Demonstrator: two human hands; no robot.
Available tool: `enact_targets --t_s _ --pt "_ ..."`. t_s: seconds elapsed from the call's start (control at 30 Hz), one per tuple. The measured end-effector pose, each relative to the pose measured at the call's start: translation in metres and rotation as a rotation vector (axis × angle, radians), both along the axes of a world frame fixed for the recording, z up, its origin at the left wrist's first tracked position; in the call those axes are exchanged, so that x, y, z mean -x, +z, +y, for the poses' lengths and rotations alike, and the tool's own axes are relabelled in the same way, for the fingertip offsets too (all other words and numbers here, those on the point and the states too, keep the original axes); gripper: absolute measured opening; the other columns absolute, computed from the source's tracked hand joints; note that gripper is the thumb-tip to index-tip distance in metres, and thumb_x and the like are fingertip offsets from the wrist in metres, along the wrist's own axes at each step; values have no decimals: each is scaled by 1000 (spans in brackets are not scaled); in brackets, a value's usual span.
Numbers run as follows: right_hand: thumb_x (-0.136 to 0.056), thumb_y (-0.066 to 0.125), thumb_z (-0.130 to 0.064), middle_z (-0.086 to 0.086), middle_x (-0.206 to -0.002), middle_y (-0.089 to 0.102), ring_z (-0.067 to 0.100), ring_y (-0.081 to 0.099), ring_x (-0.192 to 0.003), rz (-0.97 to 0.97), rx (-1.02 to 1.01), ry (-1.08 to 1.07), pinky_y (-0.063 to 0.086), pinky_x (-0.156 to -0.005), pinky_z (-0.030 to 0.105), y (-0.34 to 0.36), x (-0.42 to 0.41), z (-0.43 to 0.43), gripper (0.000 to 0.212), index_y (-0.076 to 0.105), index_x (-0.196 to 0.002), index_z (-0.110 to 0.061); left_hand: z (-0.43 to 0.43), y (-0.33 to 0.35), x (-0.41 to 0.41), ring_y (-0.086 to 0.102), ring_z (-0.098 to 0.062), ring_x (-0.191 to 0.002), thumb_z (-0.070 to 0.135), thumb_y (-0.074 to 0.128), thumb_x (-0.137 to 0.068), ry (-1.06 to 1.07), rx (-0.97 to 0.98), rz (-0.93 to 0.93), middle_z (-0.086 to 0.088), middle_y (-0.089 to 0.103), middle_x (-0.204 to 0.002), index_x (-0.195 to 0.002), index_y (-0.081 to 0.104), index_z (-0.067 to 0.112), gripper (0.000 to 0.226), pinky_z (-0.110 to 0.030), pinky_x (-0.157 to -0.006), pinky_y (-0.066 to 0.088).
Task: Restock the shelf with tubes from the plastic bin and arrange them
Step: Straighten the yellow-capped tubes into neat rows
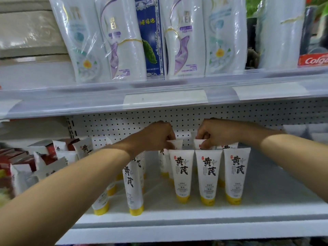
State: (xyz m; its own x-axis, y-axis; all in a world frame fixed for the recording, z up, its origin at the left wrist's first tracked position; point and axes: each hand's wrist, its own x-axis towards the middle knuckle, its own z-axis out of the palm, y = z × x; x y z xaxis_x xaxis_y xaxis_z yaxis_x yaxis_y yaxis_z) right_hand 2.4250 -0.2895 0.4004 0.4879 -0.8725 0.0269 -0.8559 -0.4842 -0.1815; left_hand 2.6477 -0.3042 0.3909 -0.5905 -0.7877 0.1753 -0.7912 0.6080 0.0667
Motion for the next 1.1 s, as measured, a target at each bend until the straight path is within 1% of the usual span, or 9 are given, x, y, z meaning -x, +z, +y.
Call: enact_targets --t_s 0.07,0.17,0.27,0.37,0.5,0.6,0.7,0.8,1.1 --pt "-86 70 -29 2 -80 72 22 66 -70 -1 1 14 57 -71 43 -2 -1 -1 14 73 -81 -17 -4 -1 5 67 -11 -68 29 70 -82 0 14 -6 1 74 -78 -89 78 16 16 -28 -66 55" --pt "-86 69 -27 11 -79 68 16 54 -59 -15 15 33 47 -60 38 -4 -2 -3 19 69 -76 -10 -7 0 10 68 -12 -70 27 71 -82 -13 -16 0 0 75 -82 -91 78 16 16 -21 -63 52" --pt "-84 69 -29 8 -79 68 16 56 -61 -19 31 9 53 -64 45 -7 0 -6 17 68 -77 -13 -8 0 15 69 -13 -74 26 71 -82 -35 -36 19 1 75 -85 -95 78 16 17 -22 -65 52" --pt "-82 68 -31 9 -82 69 26 64 -69 -26 29 14 55 -70 48 -8 1 -7 18 69 -82 -13 -8 0 19 69 -14 -76 25 71 -83 -40 -52 23 0 75 -88 -97 77 16 18 -27 -72 56" --pt "-82 67 -27 11 -86 69 32 64 -81 -47 2 17 55 -72 48 -6 1 -6 17 69 -83 -10 -8 0 21 69 -13 -70 24 72 -82 -54 -74 50 0 75 -83 -94 77 16 16 -25 -67 56" --pt "-83 67 -26 9 -85 70 29 66 -80 -62 -12 13 55 -73 47 -6 0 -6 12 70 -81 -14 -10 -1 21 69 -13 -72 25 72 -82 -50 -92 62 0 75 -85 -95 77 17 16 -26 -68 56" --pt "-83 67 -26 5 -83 70 27 66 -78 -59 -15 6 55 -72 46 -7 0 -6 9 70 -80 -18 -13 -3 21 70 -17 -76 28 72 -82 -50 -110 67 0 74 -89 -95 76 17 17 -35 -74 58" --pt "-84 67 -27 6 -83 70 27 66 -78 -56 -11 12 55 -71 45 -8 1 -7 10 70 -80 -18 -15 -4 21 71 -21 -74 28 73 -81 -58 -132 82 -1 71 -91 -94 75 18 17 -42 -70 59" --pt "-85 68 -28 4 -87 71 26 67 -81 -69 -20 26 56 -78 50 -8 3 -7 9 70 -84 -19 -12 -2 21 71 -17 -71 27 73 -82 -45 -137 72 1 74 -83 -92 75 19 13 -39 -68 60"
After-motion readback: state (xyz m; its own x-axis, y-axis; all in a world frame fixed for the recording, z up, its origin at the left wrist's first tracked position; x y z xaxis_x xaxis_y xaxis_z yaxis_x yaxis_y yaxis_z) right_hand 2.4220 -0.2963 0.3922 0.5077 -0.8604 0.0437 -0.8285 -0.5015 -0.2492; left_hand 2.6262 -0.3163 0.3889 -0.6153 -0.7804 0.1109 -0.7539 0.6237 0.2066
